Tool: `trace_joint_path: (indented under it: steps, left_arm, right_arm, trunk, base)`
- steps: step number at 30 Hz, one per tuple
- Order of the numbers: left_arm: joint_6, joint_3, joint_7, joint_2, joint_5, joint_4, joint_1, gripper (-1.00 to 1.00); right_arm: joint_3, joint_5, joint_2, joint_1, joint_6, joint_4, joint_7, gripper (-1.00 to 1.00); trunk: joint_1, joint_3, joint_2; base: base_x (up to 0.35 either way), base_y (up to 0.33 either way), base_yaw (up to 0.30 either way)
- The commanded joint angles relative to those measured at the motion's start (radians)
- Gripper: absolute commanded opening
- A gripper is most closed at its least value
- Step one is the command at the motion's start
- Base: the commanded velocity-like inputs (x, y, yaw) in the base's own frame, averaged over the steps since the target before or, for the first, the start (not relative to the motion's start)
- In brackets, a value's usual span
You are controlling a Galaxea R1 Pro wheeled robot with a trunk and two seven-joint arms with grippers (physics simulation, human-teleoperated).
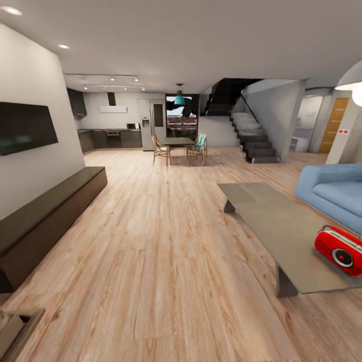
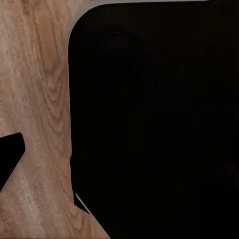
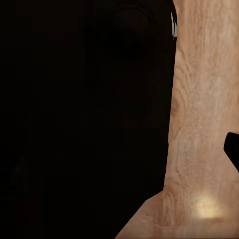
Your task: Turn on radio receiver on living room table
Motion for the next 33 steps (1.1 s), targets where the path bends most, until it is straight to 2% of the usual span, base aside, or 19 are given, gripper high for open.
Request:
trace_joint_path:
  steps: [1, 33]
  left_arm:
    - [0.000, 0.000, 0.000, 0.000, 0.000, 0.000, 0.000, 1.00]
    - [0.002, -0.002, 0.000, -0.002, 0.000, 0.000, 0.000, 1.00]
  right_arm:
    - [0.000, 0.000, 0.000, 0.000, 0.000, 0.000, 0.000, 1.00]
    - [-0.003, 0.000, 0.000, 0.000, 0.000, 0.000, 0.000, 1.00]
  trunk:
    - [0.000, 0.000, 0.000]
    - [0.000, 0.000, 0.000]
  base:
    - [0.000, 0.000, -0.289]
    - [0.000, 0.000, -0.289]
